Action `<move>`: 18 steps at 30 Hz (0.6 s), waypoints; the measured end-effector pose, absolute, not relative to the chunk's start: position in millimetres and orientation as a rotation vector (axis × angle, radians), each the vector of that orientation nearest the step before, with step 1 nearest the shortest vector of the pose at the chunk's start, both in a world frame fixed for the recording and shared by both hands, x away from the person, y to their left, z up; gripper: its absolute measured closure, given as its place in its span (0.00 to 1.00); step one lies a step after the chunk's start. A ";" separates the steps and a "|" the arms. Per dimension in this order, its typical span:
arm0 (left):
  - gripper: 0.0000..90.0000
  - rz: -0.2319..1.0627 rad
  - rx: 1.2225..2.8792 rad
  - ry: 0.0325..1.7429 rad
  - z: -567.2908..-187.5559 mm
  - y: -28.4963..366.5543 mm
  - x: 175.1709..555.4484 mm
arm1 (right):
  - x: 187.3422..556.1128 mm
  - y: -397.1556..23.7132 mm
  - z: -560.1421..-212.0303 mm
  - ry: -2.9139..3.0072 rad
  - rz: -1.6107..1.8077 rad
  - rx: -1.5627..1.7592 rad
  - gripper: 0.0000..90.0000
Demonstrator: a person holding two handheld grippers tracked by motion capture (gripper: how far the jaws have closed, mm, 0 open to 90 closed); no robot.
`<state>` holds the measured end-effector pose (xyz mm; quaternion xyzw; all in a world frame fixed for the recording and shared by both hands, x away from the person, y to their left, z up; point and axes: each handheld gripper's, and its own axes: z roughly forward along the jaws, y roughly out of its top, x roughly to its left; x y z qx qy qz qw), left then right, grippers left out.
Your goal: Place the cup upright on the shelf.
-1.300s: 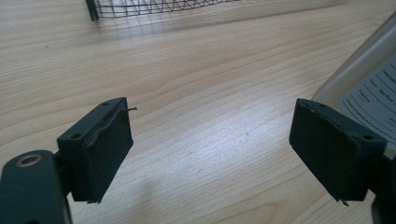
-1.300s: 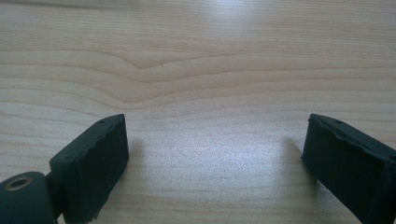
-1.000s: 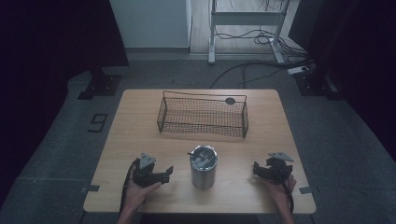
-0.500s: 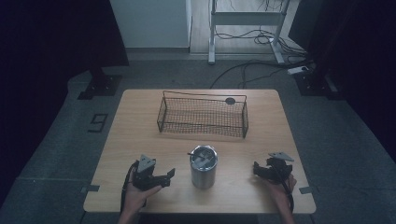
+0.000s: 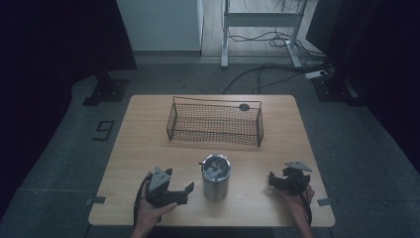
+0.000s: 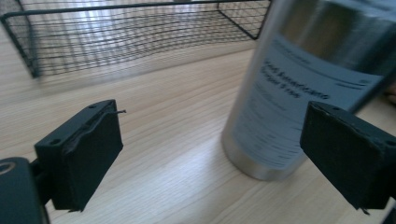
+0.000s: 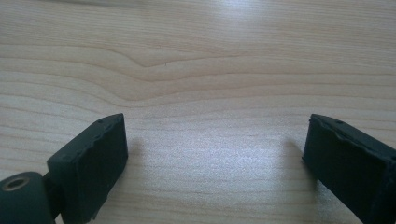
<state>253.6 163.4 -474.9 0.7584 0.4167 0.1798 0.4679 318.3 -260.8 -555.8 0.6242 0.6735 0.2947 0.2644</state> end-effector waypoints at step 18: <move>0.00 0.364 1.939 0.907 -472.0 121.4 253.7 | 318.3 -260.8 -555.8 1.820 0.797 1.687 0.07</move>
